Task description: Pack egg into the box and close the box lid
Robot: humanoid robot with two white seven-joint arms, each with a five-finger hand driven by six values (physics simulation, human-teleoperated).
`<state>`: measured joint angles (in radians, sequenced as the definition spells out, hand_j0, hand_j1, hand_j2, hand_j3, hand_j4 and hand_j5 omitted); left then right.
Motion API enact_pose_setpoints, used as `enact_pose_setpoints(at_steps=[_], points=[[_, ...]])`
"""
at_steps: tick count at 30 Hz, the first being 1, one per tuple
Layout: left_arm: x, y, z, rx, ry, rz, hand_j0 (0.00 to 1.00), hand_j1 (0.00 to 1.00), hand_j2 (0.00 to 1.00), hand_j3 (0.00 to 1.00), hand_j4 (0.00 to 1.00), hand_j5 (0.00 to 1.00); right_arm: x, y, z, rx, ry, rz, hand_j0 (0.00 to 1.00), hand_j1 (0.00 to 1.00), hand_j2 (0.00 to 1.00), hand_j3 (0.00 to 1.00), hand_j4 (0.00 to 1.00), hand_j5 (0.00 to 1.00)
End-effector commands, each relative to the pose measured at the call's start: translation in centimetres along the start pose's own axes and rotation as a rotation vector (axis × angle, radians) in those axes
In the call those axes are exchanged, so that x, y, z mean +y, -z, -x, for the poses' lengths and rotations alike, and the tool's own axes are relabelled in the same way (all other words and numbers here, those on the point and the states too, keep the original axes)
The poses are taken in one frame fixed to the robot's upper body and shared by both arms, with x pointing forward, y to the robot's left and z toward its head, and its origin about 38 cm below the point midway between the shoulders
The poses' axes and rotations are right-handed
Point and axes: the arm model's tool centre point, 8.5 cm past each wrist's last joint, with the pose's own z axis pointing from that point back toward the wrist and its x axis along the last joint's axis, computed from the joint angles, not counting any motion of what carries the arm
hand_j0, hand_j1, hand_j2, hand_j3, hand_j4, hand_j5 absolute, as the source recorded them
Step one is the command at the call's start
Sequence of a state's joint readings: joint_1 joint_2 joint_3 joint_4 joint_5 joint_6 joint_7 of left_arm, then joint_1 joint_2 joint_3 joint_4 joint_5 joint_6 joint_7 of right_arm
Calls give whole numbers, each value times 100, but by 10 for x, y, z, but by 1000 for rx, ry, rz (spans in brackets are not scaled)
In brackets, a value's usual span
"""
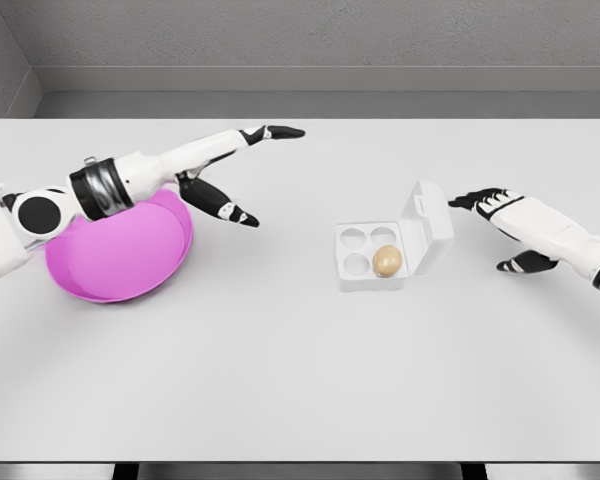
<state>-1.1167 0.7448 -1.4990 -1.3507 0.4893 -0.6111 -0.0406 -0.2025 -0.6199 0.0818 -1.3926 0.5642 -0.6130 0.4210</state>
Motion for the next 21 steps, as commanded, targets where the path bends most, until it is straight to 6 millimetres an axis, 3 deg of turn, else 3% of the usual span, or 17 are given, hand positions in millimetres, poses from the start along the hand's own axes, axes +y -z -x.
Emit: enact_pose_setpoints(at_steps=[1, 6, 7, 11, 21], points=[[9, -16, 4, 30, 8, -19, 100, 100, 100, 100, 100, 100, -2, 0, 0, -2, 3, 6, 100, 100, 100, 100, 100, 100], [14, -40, 10, 77, 24, -27, 100, 100, 100, 100, 100, 100, -5, 1, -8, -23, -5, 21, 100, 100, 100, 100, 100, 100], [18, -52, 13, 104, 39, -31, 100, 100, 100, 100, 100, 100, -6, 1, -10, -27, -9, 21, 100, 100, 100, 100, 100, 100], [21, -63, 17, 129, 46, -32, 100, 100, 100, 100, 100, 100, -14, -2, -18, -50, -37, 37, 100, 100, 100, 100, 100, 100], [26, -83, 21, 173, 96, -14, 100, 100, 100, 100, 100, 100, -15, -9, -25, -70, -39, 41, 100, 100, 100, 100, 100, 100]])
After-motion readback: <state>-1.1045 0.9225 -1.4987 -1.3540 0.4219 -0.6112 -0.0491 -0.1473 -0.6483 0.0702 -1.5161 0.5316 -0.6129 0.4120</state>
